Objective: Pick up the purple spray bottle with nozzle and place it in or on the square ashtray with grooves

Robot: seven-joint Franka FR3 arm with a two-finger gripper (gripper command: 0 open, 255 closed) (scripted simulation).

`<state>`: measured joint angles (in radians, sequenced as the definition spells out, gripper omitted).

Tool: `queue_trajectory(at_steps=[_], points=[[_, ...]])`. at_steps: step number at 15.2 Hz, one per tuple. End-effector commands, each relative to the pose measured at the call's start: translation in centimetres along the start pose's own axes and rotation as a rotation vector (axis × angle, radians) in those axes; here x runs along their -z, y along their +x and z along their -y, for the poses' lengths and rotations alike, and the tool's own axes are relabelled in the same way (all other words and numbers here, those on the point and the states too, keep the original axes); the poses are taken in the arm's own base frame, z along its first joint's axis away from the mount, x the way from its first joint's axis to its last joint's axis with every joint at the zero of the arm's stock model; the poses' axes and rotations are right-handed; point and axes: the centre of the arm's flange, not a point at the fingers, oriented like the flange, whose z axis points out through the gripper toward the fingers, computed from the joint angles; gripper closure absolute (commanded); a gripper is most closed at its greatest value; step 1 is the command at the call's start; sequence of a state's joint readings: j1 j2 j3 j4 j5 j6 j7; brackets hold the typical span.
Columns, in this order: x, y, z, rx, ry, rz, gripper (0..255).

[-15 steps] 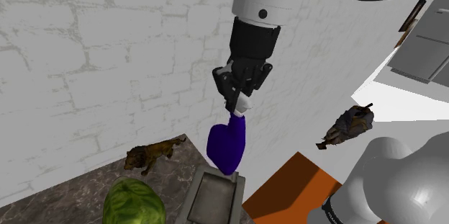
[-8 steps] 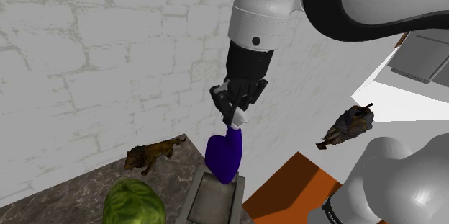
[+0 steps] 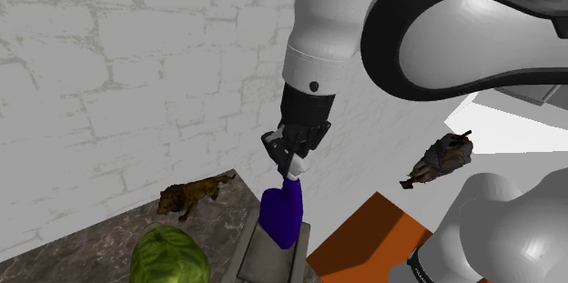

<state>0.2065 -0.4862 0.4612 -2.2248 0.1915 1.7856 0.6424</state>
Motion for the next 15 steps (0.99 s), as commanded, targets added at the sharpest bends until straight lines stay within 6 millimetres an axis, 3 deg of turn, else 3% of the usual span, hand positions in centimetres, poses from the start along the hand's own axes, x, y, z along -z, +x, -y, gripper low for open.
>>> queue_trajectory(at_steps=[1, 12, 15], points=[[-1.1, 0.0, -0.1, 0.0, 0.0, -0.001, 255], [-6.9, -0.2, 0.0, 0.0, 0.0, -0.001, 255], [-7.0, -0.2, 0.0, 0.0, 0.0, -0.001, 255]])
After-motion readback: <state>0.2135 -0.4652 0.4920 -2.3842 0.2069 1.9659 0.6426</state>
